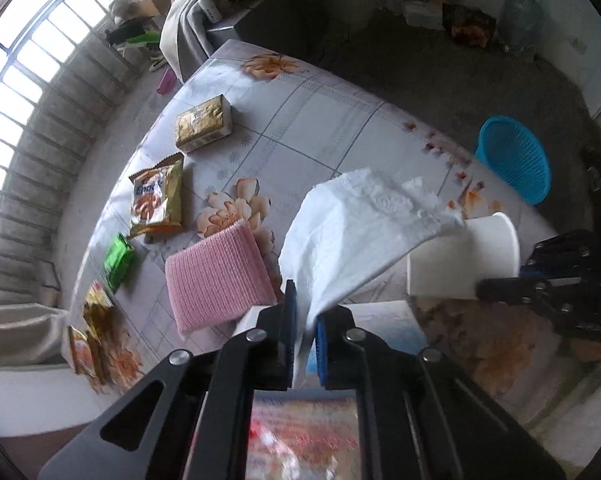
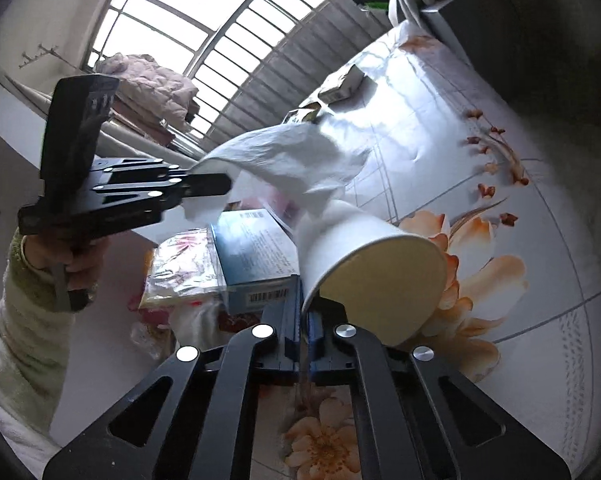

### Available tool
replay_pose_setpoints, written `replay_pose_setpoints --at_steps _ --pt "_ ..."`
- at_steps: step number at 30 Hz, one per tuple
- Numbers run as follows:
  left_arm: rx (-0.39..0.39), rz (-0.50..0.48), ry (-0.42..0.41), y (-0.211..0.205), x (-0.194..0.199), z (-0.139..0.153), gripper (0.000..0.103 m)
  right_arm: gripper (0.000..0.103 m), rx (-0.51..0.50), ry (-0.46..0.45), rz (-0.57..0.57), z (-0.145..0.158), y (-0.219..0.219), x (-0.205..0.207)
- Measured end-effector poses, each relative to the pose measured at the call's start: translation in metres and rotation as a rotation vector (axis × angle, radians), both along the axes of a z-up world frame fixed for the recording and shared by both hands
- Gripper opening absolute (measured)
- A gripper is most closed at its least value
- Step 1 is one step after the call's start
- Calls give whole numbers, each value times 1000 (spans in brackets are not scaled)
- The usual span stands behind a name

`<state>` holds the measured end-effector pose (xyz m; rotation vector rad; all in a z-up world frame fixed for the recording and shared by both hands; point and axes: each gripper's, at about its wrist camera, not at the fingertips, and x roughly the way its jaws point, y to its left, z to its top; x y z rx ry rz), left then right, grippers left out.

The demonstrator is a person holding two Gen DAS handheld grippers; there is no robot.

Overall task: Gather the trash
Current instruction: 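Close right tool on the paper cup while left tool closes on the white tissue, then carry cup and tissue over the blue wastebasket and open both tools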

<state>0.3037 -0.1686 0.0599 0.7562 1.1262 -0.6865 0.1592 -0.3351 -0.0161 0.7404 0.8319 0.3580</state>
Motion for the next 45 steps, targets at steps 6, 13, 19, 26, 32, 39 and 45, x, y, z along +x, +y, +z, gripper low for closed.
replay_pose_setpoints --at_steps 6,13,19,26,32,39,45 --pt "-147 88 9 20 -4 35 8 1 -5 -24 -42 12 -6 -15" --pt "-336 102 29 2 -37 71 7 1 -35 -80 -154 32 -38 -58" --pt "-395 50 142 -76 -71 49 8 1 -95 -85 -358 43 -102 -135" --pt "-334 -42 267 -207 -110 -24 8 1 -121 60 -655 12 -189 -219" --pt "-154 -112 295 -321 -137 -120 7 2 -55 199 -782 -39 -240 -228" --pt "-37 -86 382 -406 -139 -215 8 5 -9 345 -829 -103 -305 -193" --pt "-89 -40 312 -435 -136 -227 79 49 1 472 -850 -149 -364 -168"
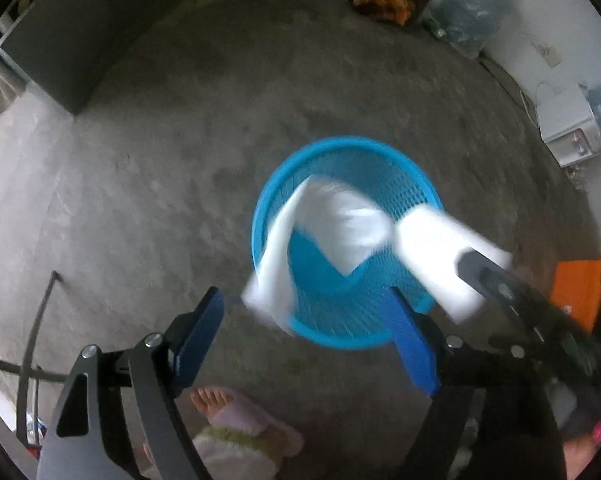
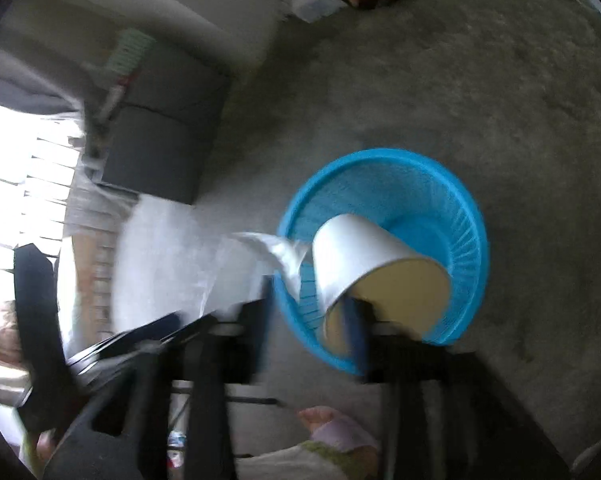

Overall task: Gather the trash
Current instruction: 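Carry cup and tissue over the blue wastebasket and open both tools, then move both open tools back over the table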

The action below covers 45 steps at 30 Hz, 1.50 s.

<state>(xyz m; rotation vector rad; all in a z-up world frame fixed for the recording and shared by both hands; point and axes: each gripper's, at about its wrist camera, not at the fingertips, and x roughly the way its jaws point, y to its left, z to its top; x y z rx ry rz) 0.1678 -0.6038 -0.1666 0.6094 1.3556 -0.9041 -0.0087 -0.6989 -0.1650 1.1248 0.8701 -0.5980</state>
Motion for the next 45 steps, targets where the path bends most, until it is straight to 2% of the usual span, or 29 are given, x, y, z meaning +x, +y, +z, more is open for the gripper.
replay_pose_setpoints --at_steps 2,3,6,8,11,12,15,20,22,23,25,29,32,34,38,41,43,45 --pt "-24 -16 3 4 2 7 82 60 -10 63 48 -13 -7 13" --pt "-44 -26 10 9 4 13 82 63 -26 117 72 -18 -7 18" --pt "-77 -53 -12 22 5 37 83 64 -70 257 124 -30 -5 20" --pt "-110 -69 -33 32 5 61 83 64 -78 264 133 -28 -2 18" --pt "-165 -64 -84 54 3 97 83 64 -104 230 106 -15 7 4" --pt "-183 -55 -121 66 3 113 83 64 -108 202 100 -5 14 -3" --pt "-228 -76 -153 102 -4 147 85 64 -131 131 117 20 34 -17" --pt "-268 -102 -150 181 -17 181 86 70 -206 54 199 66 83 -28" --pt "-309 -106 -175 211 -20 194 86 70 -231 12 235 86 106 -29" --pt "-332 -106 -217 233 -23 203 86 70 -242 -14 251 97 118 -27" --pt "-362 -61 -280 273 -23 217 86 70 -252 -68 276 114 134 -21" --pt "-424 135 -362 366 -10 240 86 70 -283 -195 360 152 173 5" --pt "-437 253 -428 425 -3 251 86 70 -320 -311 483 177 211 40" --pt "-446 345 -461 463 2 257 86 69 -350 -349 563 185 235 62" --pt "-456 504 -494 527 16 266 86 64 -394 -366 744 186 290 122" --pt "-477 620 -527 571 20 278 86 61 -407 -365 815 183 321 153" --pt "-504 682 -538 596 22 283 86 58 -442 -331 846 176 340 179" --pt "-521 715 -535 613 24 287 86 55 -454 -311 872 169 352 194"
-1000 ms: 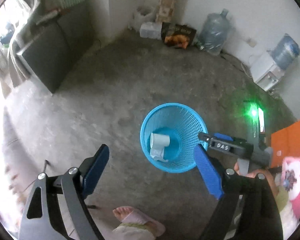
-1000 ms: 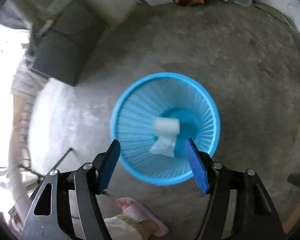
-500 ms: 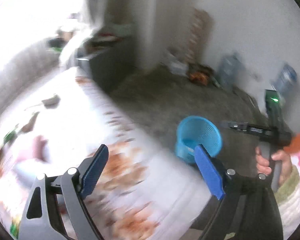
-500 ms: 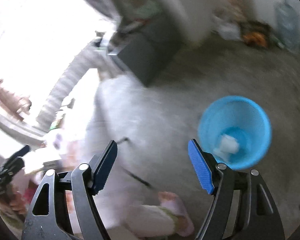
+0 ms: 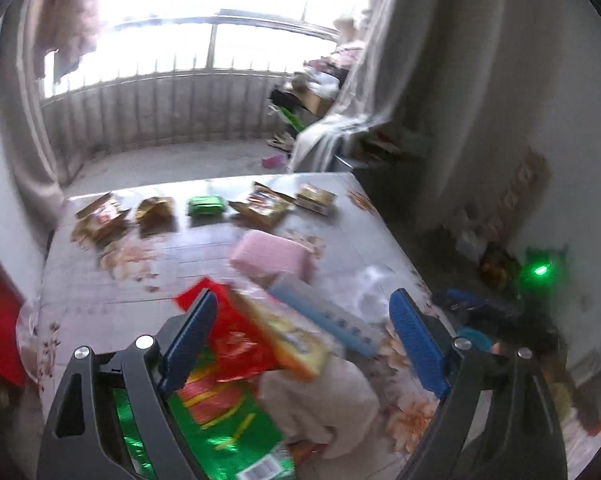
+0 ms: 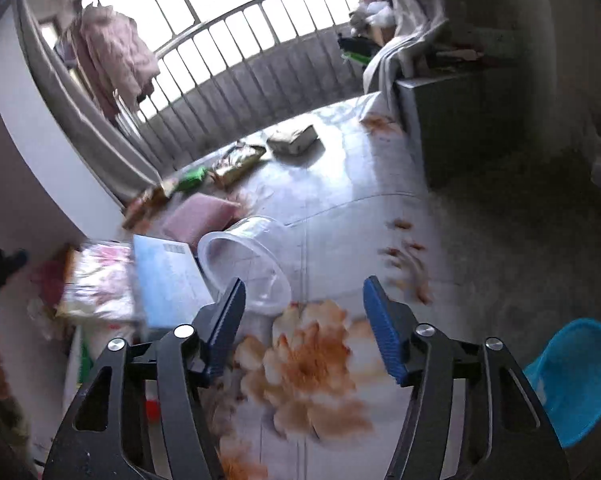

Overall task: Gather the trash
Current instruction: 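Move both open tools back over the table, then grasp the pink scrub sponge with left tool while right tool grasps the clear plastic container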

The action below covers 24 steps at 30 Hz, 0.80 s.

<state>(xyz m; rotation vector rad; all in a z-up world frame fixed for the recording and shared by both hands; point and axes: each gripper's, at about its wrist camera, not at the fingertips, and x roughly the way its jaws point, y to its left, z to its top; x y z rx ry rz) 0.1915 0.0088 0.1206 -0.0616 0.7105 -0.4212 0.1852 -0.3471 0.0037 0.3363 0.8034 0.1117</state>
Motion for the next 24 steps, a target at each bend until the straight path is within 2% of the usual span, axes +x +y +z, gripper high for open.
replay_pose_setpoints --at_steps 3,6,10,11,13,17,21,24 --pt "-35 23 11 15 4 0 86 49 -18 32 10 -6 16 20" --pt "-90 -6 26 14 13 1 86 37 -43 58 2 -14 25 33" --pt "-114 -38 80 0 41 4 84 9 -4 99 -9 -21 27 41" --pt "-126 -40 102 0 48 3 82 6 0 104 -13 -22 26 41" --pt "-152 -39 154 -2 63 0 76 5 14 105 -24 -23 24 39" --pt "-189 -17 215 4 72 -7 56 5 33 96 -35 -20 24 34" --pt "-232 -99 231 -1 54 -11 49 4 43 87 -38 -18 22 28" --pt "-207 -144 275 -12 40 -21 42 4 48 87 -36 -18 25 26"
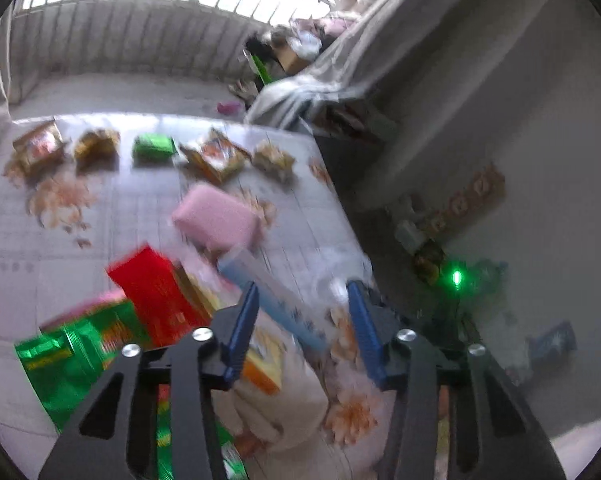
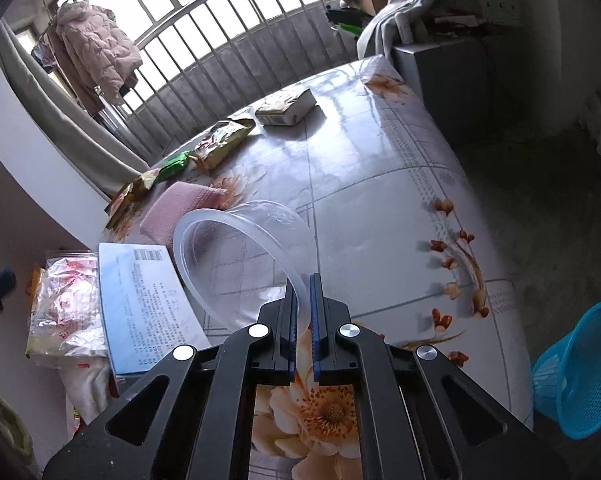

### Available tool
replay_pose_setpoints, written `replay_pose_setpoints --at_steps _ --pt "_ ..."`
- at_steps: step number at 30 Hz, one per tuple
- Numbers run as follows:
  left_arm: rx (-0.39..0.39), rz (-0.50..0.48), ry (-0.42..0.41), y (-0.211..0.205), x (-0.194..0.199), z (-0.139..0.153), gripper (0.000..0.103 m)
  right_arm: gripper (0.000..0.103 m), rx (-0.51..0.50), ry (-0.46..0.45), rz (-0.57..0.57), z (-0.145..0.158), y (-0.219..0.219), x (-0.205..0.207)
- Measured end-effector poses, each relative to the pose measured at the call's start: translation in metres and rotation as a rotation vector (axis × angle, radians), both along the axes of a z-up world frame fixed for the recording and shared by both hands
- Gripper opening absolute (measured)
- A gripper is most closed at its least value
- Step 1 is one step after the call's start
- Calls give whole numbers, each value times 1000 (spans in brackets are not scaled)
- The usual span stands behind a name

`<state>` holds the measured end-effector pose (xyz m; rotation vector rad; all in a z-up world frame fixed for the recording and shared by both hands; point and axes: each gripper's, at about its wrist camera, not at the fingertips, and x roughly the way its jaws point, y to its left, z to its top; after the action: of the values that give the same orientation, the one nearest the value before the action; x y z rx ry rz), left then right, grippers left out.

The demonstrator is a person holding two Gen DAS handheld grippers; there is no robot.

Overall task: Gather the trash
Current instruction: 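Grasp the pink scrub sponge with left tool while right tool grasps the clear plastic container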

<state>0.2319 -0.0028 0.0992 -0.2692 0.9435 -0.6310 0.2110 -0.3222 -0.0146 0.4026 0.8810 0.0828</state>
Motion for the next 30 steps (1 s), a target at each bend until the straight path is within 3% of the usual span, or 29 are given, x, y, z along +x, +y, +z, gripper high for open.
replay_pose_setpoints --at_steps 3,7,9,10,13,19,23,28,30 --pt "47 10 7 -1 -4 -7 41 4 3 1 1 -1 3 0" --pt "63 34 -14 12 18 9 41 4 12 0 1 0 3 -1" --pt "81 33 -31 16 40 17 53 4 13 -3 -1 1 2 -3" --pt "116 18 -34 14 54 20 69 4 18 -4 -4 2 1 -3" --pt "252 -96 2 -3 108 10 80 4 34 -7 -10 4 -1 -3" --pt "357 -181 251 -14 198 -56 80 4 35 -13 -17 7 -1 -2" --pt "347 -203 375 -15 227 -94 79 4 37 -7 -20 6 -1 1" --pt "309 -205 426 -21 244 -117 79 4 48 5 -34 2 -4 2" --pt "306 -203 415 -24 247 -120 69 4 53 12 -40 0 -5 2"
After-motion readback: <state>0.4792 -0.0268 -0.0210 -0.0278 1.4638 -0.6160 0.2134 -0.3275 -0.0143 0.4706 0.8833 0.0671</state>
